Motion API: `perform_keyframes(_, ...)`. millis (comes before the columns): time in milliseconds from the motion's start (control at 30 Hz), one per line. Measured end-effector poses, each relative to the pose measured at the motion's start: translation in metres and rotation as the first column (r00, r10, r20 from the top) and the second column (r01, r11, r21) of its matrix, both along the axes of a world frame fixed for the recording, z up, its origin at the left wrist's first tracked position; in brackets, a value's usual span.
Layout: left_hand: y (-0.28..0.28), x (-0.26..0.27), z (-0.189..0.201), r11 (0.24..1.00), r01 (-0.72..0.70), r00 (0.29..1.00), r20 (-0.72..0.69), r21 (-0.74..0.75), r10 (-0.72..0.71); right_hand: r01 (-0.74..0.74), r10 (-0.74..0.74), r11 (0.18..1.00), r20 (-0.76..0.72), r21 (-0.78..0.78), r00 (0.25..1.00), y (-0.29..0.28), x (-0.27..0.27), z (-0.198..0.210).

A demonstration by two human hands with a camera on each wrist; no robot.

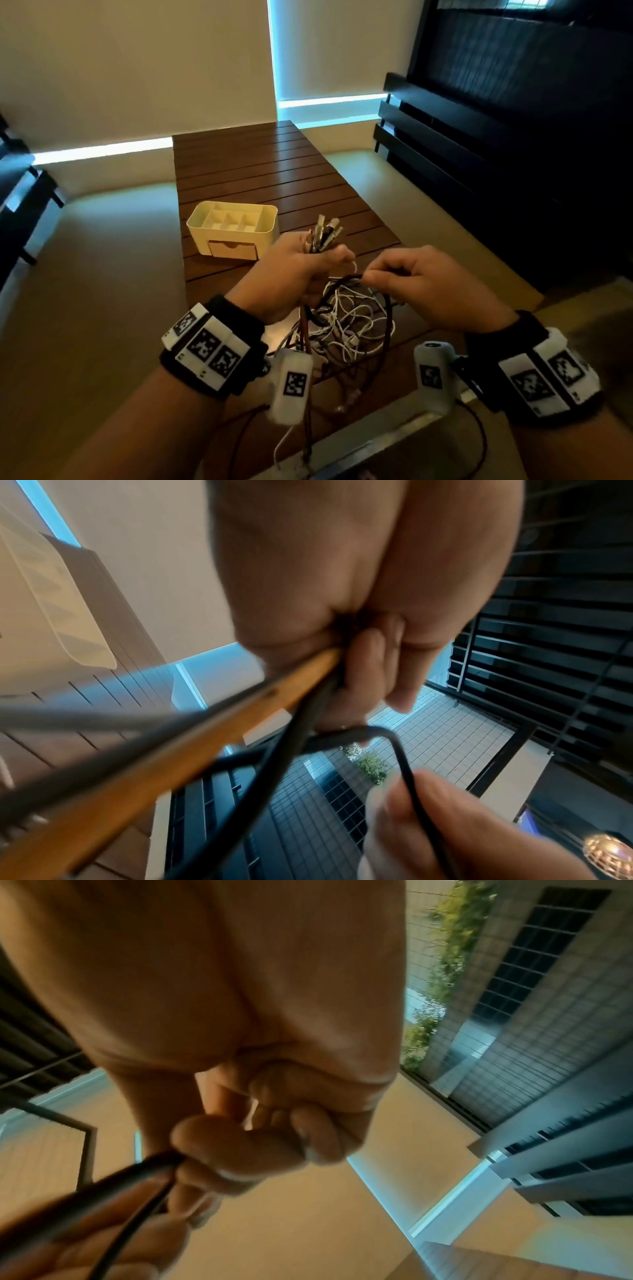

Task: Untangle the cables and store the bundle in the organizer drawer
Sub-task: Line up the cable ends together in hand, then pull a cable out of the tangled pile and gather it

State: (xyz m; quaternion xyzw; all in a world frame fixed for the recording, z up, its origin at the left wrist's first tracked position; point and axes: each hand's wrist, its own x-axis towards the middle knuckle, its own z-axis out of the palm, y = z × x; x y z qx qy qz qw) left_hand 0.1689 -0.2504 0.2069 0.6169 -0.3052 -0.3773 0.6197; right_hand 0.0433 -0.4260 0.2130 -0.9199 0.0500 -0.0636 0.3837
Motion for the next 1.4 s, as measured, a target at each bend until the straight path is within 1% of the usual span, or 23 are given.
perform_keyframes(100, 0.006, 0.004, 0.007, 0.993, -0.083, 0.996, -0.033, -0.089, 0.080, -0.005, 0.013, 0.999, -0.213, 0.036, 0.977, 0.003, -0.014, -0.008)
perform_keyframes(200, 0.017, 0.008, 0.015, 0.983, -0.106, 0.994, -0.049, -0.149, 0.100, -0.004, -0.001, 1.000, -0.415, -0.012, 0.910, 0.007, -0.021, -0.035)
perform_keyframes(300, 0.026, 0.010, 0.017, 0.979, -0.121, 0.992, -0.042, -0.166, 0.116, -0.003, -0.032, 0.998, -0.602, -0.057, 0.798, 0.012, -0.023, -0.071)
perform_keyframes(367, 0.031, 0.010, 0.015, 0.978, -0.142, 0.990, -0.029, -0.150, 0.140, -0.035, 0.005, 0.999, -0.705, -0.028, 0.709, 0.020, -0.024, -0.091)
perform_keyframes(433, 0.035, 0.009, 0.012, 0.978, -0.159, 0.987, -0.030, -0.132, 0.157, -0.064, 0.064, 0.997, -0.788, 0.031, 0.613, 0.030, -0.024, -0.102)
perform_keyframes(500, 0.038, 0.008, 0.010, 0.978, -0.164, 0.986, -0.034, -0.125, 0.161, -0.107, 0.037, 0.994, -0.829, -0.027, 0.559, 0.036, -0.020, -0.103)
perform_keyframes(533, 0.040, 0.007, 0.009, 0.979, -0.162, 0.987, -0.031, -0.123, 0.160, -0.131, 0.004, 0.987, -0.819, -0.087, 0.574, 0.036, -0.016, -0.101)
perform_keyframes(567, 0.041, 0.007, 0.009, 0.980, -0.159, 0.987, -0.029, -0.123, 0.157, -0.136, -0.026, 0.981, -0.784, -0.140, 0.620, 0.034, -0.012, -0.097)
perform_keyframes(600, 0.042, 0.006, 0.008, 0.980, -0.156, 0.988, -0.032, -0.126, 0.153, -0.107, -0.036, 0.982, -0.718, -0.153, 0.695, 0.034, -0.008, -0.088)
perform_keyframes(633, 0.043, 0.005, 0.008, 0.979, -0.153, 0.988, -0.039, -0.134, 0.149, -0.054, -0.021, 0.993, -0.628, -0.101, 0.778, 0.035, -0.004, -0.079)
perform_keyframes(667, 0.044, 0.004, 0.007, 0.978, -0.149, 0.989, -0.046, -0.146, 0.143, -0.013, 0.016, 1.000, -0.528, 0.009, 0.849, 0.036, -0.001, -0.069)
perform_keyframes(700, 0.045, 0.003, 0.007, 0.977, -0.143, 0.989, -0.050, -0.160, 0.137, -0.010, 0.071, 0.990, -0.438, 0.140, 0.896, 0.040, 0.003, -0.059)
perform_keyframes(733, 0.046, 0.002, 0.006, 0.975, -0.137, 0.990, -0.050, -0.173, 0.130, -0.044, 0.141, 0.964, -0.365, 0.262, 0.920, 0.046, 0.005, -0.052)
perform_keyframes(800, 0.048, 0.000, 0.006, 0.972, -0.124, 0.992, -0.052, -0.200, 0.116, -0.129, 0.266, 0.901, -0.295, 0.413, 0.917, 0.064, 0.012, -0.048)
perform_keyframes(933, 0.058, 0.002, 0.010, 0.952, -0.159, 0.987, -0.066, -0.261, 0.147, -0.204, 0.358, 0.860, -0.267, 0.467, 0.895, 0.101, 0.029, -0.058)
perform_keyframes(1000, 0.067, 0.008, 0.016, 0.928, -0.221, 0.975, -0.086, -0.299, 0.205, -0.213, 0.382, 0.872, -0.339, 0.441, 0.860, 0.108, 0.033, -0.068)
perform_keyframes(1100, 0.084, 0.020, 0.027, 0.878, -0.306, 0.952, -0.132, -0.369, 0.276, -0.270, 0.427, 0.897, -0.527, 0.351, 0.735, 0.104, 0.033, -0.091)
perform_keyframes(1133, 0.089, 0.023, 0.028, 0.867, -0.325, 0.946, -0.131, -0.377, 0.297, -0.266, 0.435, 0.893, -0.548, 0.362, 0.715, 0.099, 0.033, -0.097)
perform_keyframes(1167, 0.094, 0.025, 0.028, 0.863, -0.339, 0.941, -0.123, -0.375, 0.317, -0.230, 0.434, 0.886, -0.542, 0.403, 0.720, 0.093, 0.034, -0.103)
perform_keyframes(1233, 0.100, 0.025, 0.024, 0.865, -0.358, 0.933, -0.106, -0.353, 0.343, -0.111, 0.345, 0.885, -0.478, 0.451, 0.808, 0.079, 0.039, -0.112)
perform_keyframes(1300, 0.101, 0.022, 0.018, 0.873, -0.364, 0.931, -0.084, -0.324, 0.356, 0.017, 0.164, 0.901, -0.378, 0.433, 0.911, 0.066, 0.049, -0.119)
perform_keyframes(1333, 0.102, 0.021, 0.015, 0.878, -0.363, 0.931, -0.074, -0.311, 0.358, 0.084, 0.057, 0.919, -0.341, 0.384, 0.939, 0.064, 0.053, -0.122)
perform_keyframes(1400, 0.102, 0.019, 0.011, 0.886, -0.358, 0.933, -0.071, -0.293, 0.353, 0.202, -0.151, 0.967, -0.291, 0.153, 0.945, 0.059, 0.063, -0.137)
